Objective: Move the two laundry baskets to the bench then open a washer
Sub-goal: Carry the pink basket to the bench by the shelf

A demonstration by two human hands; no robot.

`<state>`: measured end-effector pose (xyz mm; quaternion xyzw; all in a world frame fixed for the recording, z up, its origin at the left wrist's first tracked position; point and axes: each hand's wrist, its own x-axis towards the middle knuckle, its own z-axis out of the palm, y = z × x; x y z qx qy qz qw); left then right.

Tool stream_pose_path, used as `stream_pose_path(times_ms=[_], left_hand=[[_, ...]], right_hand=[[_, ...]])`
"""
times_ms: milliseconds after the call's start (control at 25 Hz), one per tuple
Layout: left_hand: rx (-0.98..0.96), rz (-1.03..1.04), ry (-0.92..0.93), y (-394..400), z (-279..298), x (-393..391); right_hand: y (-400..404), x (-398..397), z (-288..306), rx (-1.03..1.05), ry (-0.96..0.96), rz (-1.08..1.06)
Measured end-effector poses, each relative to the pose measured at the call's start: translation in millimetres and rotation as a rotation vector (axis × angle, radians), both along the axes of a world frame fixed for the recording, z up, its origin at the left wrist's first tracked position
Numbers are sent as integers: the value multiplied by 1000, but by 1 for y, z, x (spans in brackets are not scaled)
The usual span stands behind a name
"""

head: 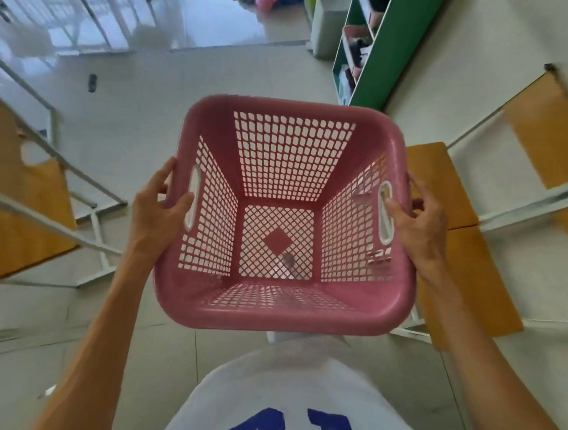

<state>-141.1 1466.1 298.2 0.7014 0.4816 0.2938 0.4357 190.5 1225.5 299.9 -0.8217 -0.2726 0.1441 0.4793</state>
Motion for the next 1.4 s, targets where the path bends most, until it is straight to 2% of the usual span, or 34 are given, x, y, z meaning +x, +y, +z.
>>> stream_pose_path(times_ms=[320, 600, 760, 1000, 1200, 1400], left_hand=[[1, -43, 1, 193, 14, 162], [-17, -140, -87, 343, 20, 286], [-66, -267, -84, 435, 8, 380], [-88, -548, 10, 566, 22, 528], [-70, -839, 78, 599, 32, 652], [2, -1139, 94, 566, 24, 771]], right_hand=[[166, 128, 25, 43, 28, -130], [278, 209, 34, 73, 93, -292], [342, 257, 32, 66, 98, -428], [423, 300, 36, 94, 96, -740], [445, 302, 27, 125, 74, -1063], [433, 313, 12, 159, 71, -1365]])
